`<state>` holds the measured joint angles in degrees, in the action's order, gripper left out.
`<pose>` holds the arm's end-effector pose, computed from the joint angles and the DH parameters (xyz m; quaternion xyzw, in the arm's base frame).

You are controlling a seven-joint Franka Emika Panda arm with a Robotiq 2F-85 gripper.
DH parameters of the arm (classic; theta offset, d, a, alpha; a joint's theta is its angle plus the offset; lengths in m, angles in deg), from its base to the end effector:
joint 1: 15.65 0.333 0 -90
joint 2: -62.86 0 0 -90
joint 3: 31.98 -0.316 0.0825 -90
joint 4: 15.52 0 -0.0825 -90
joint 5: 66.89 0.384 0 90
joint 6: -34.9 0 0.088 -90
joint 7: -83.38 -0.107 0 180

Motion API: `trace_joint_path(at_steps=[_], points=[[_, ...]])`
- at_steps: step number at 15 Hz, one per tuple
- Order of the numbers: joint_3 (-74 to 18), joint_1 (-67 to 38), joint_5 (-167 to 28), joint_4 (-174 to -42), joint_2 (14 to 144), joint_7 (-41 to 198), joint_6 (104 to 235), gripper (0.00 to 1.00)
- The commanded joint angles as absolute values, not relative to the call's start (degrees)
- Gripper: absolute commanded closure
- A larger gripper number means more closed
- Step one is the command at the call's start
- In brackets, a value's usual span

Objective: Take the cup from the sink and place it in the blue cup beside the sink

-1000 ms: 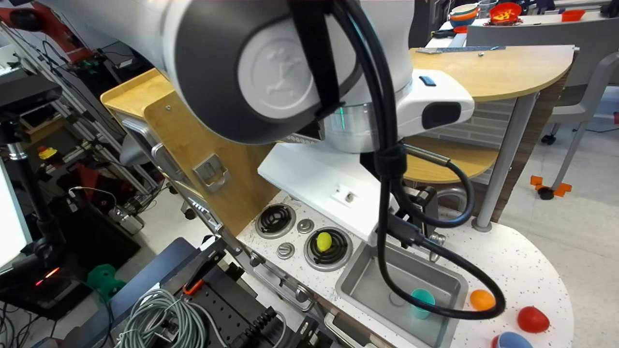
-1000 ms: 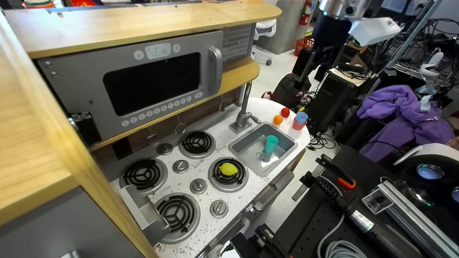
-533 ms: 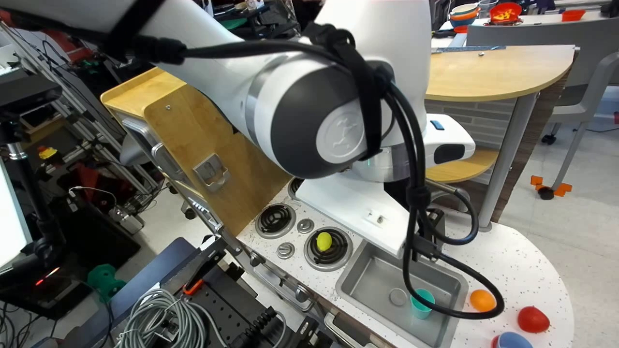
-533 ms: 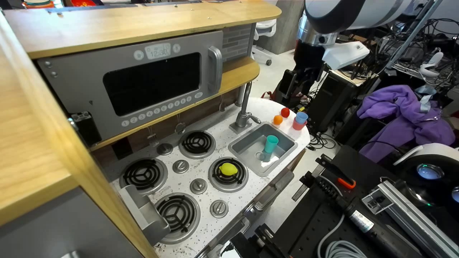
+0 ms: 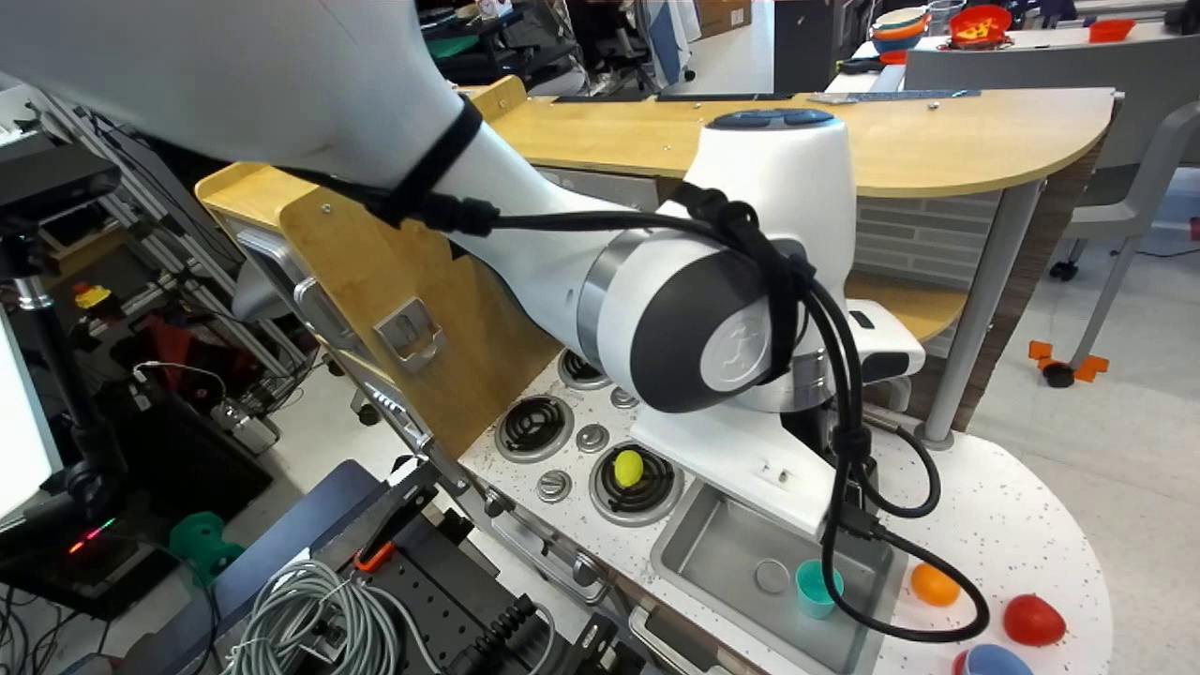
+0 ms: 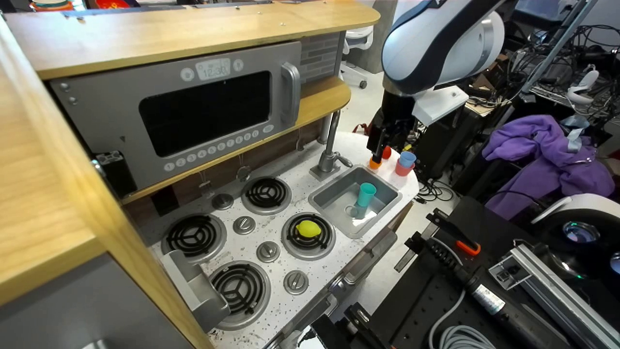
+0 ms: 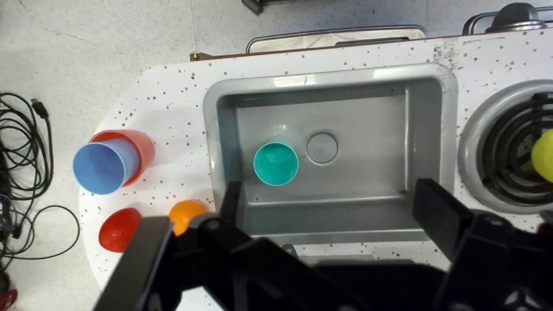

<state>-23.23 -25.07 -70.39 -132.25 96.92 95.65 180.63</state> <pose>0.5549 -0.1825 0.1431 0.9973 -0.0143 -0.0558 0.0462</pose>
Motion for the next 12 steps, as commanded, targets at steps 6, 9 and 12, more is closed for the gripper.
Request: trace_joint_path(at_steps=[6, 9, 12], points=[[-23.24, -24.63, -74.73, -121.86, 109.26, 94.57, 181.18, 0.00], [-23.64, -24.65, -75.08, -119.53, 112.53, 94.97, 181.59, 0.00], [-23.87, -24.43, -75.31, -117.72, 115.65, 95.14, 181.79, 0.00]])
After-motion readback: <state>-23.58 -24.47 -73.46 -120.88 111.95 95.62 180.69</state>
